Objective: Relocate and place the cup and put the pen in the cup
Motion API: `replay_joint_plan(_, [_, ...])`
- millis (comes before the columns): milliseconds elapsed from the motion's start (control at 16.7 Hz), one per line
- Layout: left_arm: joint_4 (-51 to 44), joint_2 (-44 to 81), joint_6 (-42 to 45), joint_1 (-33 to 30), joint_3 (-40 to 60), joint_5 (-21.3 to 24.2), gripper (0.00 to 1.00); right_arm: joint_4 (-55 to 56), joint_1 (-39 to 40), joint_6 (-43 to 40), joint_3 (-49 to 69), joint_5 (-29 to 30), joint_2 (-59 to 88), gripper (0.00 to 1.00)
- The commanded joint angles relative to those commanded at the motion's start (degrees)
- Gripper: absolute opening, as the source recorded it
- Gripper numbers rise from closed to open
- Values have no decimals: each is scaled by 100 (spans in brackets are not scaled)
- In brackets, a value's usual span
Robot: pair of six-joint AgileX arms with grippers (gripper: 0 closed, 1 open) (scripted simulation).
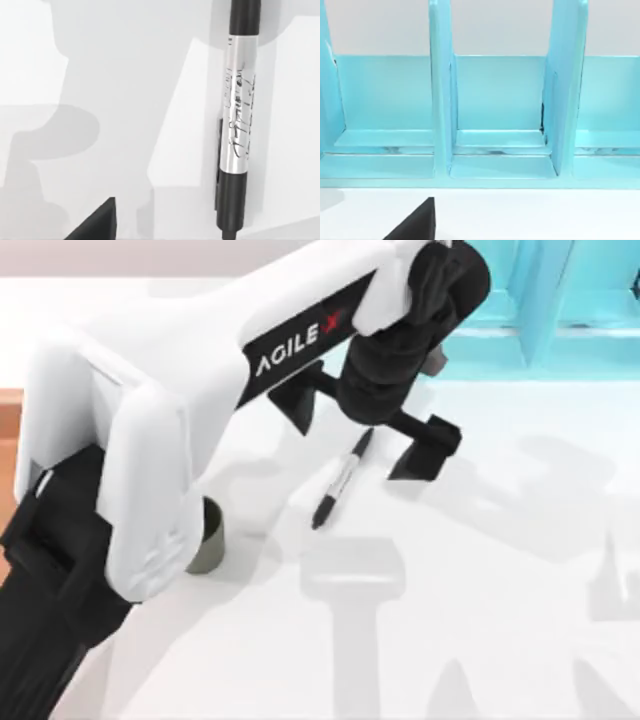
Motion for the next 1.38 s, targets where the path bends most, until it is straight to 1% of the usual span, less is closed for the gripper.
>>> replay_joint_plan(360, [85,4,17,27,-96,6,100,0,0,0,0,0,0,100])
replay_joint_plan(900, [1808,327,257,234,-1410,9,100,0,0,0,0,0,0,100])
replay_joint_plan(1200, [1967,373,276,254,-1529,10,100,0,0,0,0,0,0,100])
replay_joint_plan(1380, [1967,373,276,254,-1529,10,77,0,0,0,0,0,0,100])
